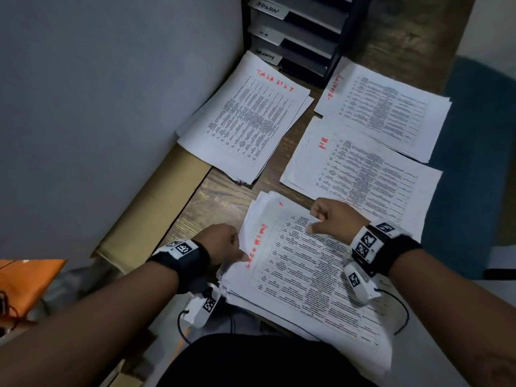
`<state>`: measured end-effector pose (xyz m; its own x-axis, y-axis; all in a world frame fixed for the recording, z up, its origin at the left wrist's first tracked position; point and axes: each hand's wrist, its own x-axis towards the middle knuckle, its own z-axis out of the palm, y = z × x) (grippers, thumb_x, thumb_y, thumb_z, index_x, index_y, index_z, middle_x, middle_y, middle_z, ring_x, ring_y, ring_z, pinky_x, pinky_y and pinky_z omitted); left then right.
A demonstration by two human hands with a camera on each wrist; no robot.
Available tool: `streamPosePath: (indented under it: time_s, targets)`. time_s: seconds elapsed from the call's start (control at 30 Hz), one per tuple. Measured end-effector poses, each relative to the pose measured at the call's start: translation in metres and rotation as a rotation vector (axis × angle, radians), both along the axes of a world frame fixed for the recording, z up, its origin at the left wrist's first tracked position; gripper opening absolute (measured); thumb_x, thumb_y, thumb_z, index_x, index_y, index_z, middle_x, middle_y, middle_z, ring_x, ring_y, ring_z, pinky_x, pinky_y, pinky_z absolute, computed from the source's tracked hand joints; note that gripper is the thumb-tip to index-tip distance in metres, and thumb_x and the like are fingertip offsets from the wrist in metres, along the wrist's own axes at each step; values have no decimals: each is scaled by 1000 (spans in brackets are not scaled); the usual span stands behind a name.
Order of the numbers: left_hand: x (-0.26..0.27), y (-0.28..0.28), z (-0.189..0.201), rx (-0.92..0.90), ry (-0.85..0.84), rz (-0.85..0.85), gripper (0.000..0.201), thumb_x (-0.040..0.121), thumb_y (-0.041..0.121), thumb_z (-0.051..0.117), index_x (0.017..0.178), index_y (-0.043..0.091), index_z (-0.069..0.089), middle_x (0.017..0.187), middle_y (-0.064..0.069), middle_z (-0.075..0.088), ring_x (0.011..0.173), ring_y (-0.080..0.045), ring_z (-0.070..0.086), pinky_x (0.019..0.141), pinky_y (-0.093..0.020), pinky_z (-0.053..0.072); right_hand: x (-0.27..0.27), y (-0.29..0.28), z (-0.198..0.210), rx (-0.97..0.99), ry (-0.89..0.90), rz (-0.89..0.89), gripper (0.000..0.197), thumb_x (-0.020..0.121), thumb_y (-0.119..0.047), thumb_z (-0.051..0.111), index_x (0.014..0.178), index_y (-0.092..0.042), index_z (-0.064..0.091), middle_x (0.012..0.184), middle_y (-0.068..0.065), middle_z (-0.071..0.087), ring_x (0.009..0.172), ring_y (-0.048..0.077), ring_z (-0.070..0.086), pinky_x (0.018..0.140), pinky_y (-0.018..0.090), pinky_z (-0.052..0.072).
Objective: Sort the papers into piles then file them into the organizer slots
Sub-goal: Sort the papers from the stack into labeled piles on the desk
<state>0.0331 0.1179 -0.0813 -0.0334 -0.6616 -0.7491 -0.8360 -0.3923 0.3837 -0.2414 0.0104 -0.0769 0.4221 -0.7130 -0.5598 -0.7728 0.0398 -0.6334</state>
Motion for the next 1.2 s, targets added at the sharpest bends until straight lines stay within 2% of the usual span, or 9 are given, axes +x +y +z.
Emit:
streamPosePath:
  time_s: [0.37,0.47,0.57,0.7,0.83,0.93,1.0,1.13,1.2]
  targets:
    - [0,13,-2,-60,79,176,46,63,49,86,80,21,53,78,4,61,69,-14,52,64,-30,39,-7,-3,1,-68,-26,-5,27,79,-32,77,58,-26,62,64,-6,60,60,12,54,64,28,44]
    - [1,16,-3,-68,113,184,50,60,50,87,84,23,52,79,8,61,70,-12,52,64,-29,39,-11,-4,5,-53,-66,-37,12,84,-34,73,77,-25,77,62,-6,63,56,10,54,62,26,47]
    - [0,14,0,-70,107,125,43,67,47,85,90,25,55,87,11,64,78,-9,59,64,-27,43,-15,-6,9,-89,-142,-80,20,89,-29,69,107,-22,76,88,-17,69,78,-12,59,69,3,43]
    - [5,10,5,-111,133,145,33,75,41,80,101,29,64,100,13,71,91,-9,65,85,-32,54,-23,-5,12,-231,-156,-107,17,95,-31,60,105,-31,74,88,-18,68,78,-16,56,66,3,39]
    - [3,6,18,-261,238,375,7,89,33,71,94,29,70,87,12,75,76,-2,68,69,-20,51,-28,-7,15,-272,-78,-127,26,98,-31,52,78,-16,59,69,4,58,61,12,47,56,27,33]
    - [-6,-1,28,-312,443,641,10,99,24,59,101,24,69,78,7,75,69,-11,69,64,-21,55,-32,-10,14,-134,-122,-237,17,94,-30,60,97,-13,62,93,4,67,87,19,61,76,31,46]
    - [-11,-9,31,-292,622,846,16,102,13,50,111,15,64,66,0,68,58,-19,63,56,-31,59,-36,-8,15,45,-220,-342,37,88,-30,70,119,-15,58,115,0,65,111,16,59,93,31,46]
    - [-14,-27,30,-356,725,969,25,105,11,43,125,9,58,68,-7,59,51,-16,52,46,-28,48,-51,-2,23,228,-293,-349,29,84,-27,74,108,-17,62,105,-12,69,103,13,64,90,26,43]
    - [-17,-40,33,-396,721,1020,24,105,12,42,124,6,55,76,-8,63,50,-14,56,46,-27,50,-60,-1,22,283,-353,-449,48,74,-36,81,110,-9,65,109,2,73,108,25,66,102,41,45]
